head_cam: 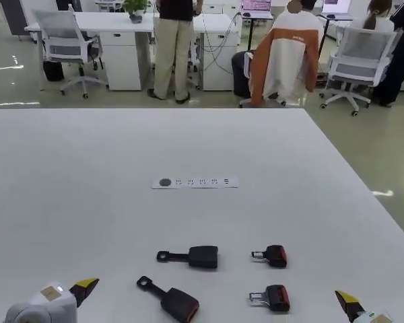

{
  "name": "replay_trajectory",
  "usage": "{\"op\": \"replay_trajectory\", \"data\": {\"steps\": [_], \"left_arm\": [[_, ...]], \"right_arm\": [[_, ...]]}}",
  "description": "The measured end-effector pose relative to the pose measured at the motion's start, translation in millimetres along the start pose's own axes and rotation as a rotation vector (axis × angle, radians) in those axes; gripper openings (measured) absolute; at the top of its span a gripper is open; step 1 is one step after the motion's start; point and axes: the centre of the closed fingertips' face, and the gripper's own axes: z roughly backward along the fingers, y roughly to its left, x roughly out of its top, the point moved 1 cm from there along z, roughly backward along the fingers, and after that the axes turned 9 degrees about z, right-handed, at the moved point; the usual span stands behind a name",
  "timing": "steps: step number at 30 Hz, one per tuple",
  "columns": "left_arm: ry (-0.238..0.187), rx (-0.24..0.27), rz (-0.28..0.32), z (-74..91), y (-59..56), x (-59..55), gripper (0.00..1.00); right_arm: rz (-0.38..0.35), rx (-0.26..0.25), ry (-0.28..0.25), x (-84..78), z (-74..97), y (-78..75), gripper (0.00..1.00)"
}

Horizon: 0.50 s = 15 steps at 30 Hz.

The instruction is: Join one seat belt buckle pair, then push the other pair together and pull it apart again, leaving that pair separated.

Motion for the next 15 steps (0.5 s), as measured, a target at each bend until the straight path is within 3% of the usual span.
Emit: {"op": "replay_trajectory", "data": {"steps": [7,10,15], "left_arm": [[0.021,-0.004,0.003,-7.2,-1.9,-5.4,1.00],[0.030,-0.006,0.007,-11.5,4.0,-9.8,1.00],[0.040,-0.010,0.013,-18.7,2.7,-9.5,1.00]], "right_arm": [[0.001,0.020,0.008,-3.8,-9.6,-0.9,0.92],[0.001,0.027,0.013,-4.7,-13.1,-1.8,0.92],[-0.004,0.035,0.017,-8.4,-20.8,-3.1,0.92]]}}
